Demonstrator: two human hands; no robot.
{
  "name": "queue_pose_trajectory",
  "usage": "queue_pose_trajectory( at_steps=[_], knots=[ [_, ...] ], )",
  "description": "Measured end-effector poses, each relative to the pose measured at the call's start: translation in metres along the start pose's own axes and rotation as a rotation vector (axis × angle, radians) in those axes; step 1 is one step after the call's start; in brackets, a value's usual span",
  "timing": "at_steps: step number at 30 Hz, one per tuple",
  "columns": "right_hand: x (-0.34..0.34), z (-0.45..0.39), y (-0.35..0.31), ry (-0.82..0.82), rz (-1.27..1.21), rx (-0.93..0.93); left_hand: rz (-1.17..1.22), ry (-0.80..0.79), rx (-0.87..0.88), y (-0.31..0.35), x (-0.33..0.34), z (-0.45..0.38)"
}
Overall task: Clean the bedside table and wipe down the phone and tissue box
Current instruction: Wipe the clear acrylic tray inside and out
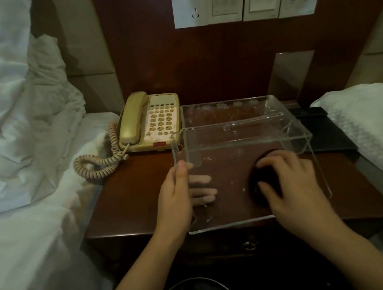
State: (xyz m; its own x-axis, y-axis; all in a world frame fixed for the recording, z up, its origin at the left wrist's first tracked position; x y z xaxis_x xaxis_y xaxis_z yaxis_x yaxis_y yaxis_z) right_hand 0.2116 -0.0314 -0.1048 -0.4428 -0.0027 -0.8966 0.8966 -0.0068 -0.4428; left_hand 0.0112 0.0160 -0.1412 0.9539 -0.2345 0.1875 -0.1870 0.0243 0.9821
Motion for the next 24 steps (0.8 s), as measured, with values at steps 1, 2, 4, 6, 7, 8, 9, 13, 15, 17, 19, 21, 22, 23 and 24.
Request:
queue_pose_trajectory(
  at_steps=[1,2,4,6,7,8,9,13,15,17,19,21,22,23,24],
  knots=[
    [-0.006,0.000,0.007,0.044,-0.056,0.091,0.013,0.000,0.005,-0.001,-0.001,0.000],
    [-0.008,-0.001,0.011,0.099,-0.118,0.152,0.025,-0.001,0.007,-0.001,0.000,0.001],
    [-0.005,-0.007,0.008,0.213,-0.211,0.185,0.037,0.003,0.006,-0.002,0.001,0.001],
    [0.002,-0.019,-0.008,0.291,-0.224,0.134,0.029,0.009,0.006,0.000,0.002,0.001],
    [0.006,-0.026,-0.018,0.298,-0.207,0.081,0.016,0.013,0.005,-0.002,0.001,0.001],
    [0.010,-0.031,-0.029,0.283,-0.189,0.018,0.003,0.018,0.004,-0.003,0.001,0.000],
    [0.014,-0.034,-0.040,0.247,-0.175,-0.053,-0.014,0.030,0.010,-0.003,0.001,0.000],
    [0.033,-0.027,-0.073,-0.035,-0.113,-0.409,-0.192,0.014,0.060,-0.002,0.000,0.001],
    [0.034,-0.024,-0.076,-0.089,-0.079,-0.469,-0.192,-0.026,0.040,0.002,0.001,0.003],
    [0.030,-0.027,-0.070,-0.062,-0.024,-0.447,-0.175,-0.038,0.032,0.001,0.000,0.001],
    [0.023,-0.029,-0.058,0.004,0.015,-0.379,-0.119,-0.037,0.031,0.000,0.001,0.000],
    [0.014,-0.029,-0.041,0.082,0.033,-0.280,-0.024,-0.042,0.014,0.001,0.003,0.000],
    [0.010,-0.028,-0.031,0.110,0.038,-0.216,0.006,-0.046,0.006,0.001,0.003,-0.001],
    [0.006,-0.026,-0.020,0.137,0.041,-0.147,0.017,-0.050,0.005,0.000,0.003,-0.001],
    [0.002,-0.025,-0.010,0.166,0.031,-0.078,0.021,-0.052,0.005,0.000,0.002,-0.001]
  ],
)
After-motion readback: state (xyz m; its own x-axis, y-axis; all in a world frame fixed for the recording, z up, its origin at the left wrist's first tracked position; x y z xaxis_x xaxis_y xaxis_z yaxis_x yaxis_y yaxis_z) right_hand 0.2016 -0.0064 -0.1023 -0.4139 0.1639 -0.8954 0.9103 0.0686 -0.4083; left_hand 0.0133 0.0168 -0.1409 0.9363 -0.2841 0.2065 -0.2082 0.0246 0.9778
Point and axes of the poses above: each hand's wrist, its own z-axis away from the middle knuckle, its own x-axis out of the palm, y = z × x, the point moved 2 cm from there along -z, towards the middle knuckle, and after that the axes turned 13 degrees about -y, right-handed, at the moved point
